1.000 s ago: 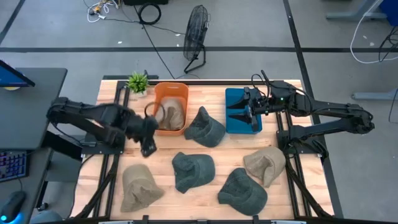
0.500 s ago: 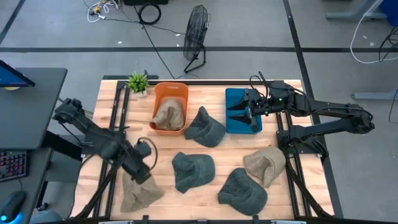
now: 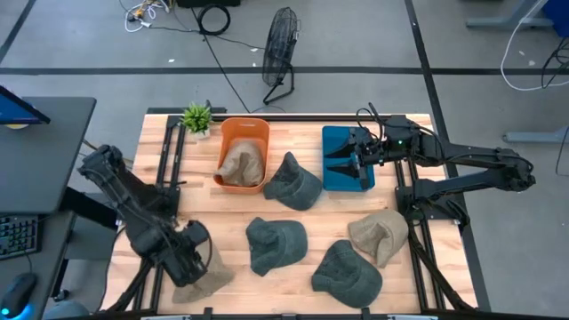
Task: Pick & Place hat
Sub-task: Put the left brown cap into the orange bin
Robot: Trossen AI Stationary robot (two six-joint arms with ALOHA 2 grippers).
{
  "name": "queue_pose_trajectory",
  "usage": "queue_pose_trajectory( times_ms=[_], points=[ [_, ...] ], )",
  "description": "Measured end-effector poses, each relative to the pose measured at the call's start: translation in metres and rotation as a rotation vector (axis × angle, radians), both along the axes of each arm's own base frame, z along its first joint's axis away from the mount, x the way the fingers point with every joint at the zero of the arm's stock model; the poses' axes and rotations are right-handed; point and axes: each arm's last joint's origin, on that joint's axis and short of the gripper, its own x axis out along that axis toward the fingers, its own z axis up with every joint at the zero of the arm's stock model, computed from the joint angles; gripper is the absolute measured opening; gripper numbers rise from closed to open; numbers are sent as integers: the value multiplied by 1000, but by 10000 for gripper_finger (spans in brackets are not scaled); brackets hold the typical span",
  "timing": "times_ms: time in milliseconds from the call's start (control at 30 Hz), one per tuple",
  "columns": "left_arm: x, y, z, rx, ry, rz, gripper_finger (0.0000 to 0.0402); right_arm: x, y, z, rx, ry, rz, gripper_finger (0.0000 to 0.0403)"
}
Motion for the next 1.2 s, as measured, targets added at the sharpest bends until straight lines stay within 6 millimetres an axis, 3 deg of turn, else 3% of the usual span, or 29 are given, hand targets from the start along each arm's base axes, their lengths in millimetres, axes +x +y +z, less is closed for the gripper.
queue_pose_trajectory(
  times_ms=[333, 533, 867, 1067, 1200],
  points=[
    [12, -51, -49, 13, 70, -88, 163, 0, 0, 0, 12, 1, -2, 196],
    [12, -66, -75, 86, 131, -181, 163, 0, 2, 0, 13, 1, 5, 196],
    [-1, -68, -78, 127, 172, -303, 163, 1, 11, 0, 85, 10, 25, 196],
    [-30, -46, -83, 100, 243, -361, 163, 2, 14, 1, 87, 6, 18, 196],
    [-38, -34, -83, -11, 148, -370, 163, 2, 14, 2, 100, -4, 15, 196]
  ],
)
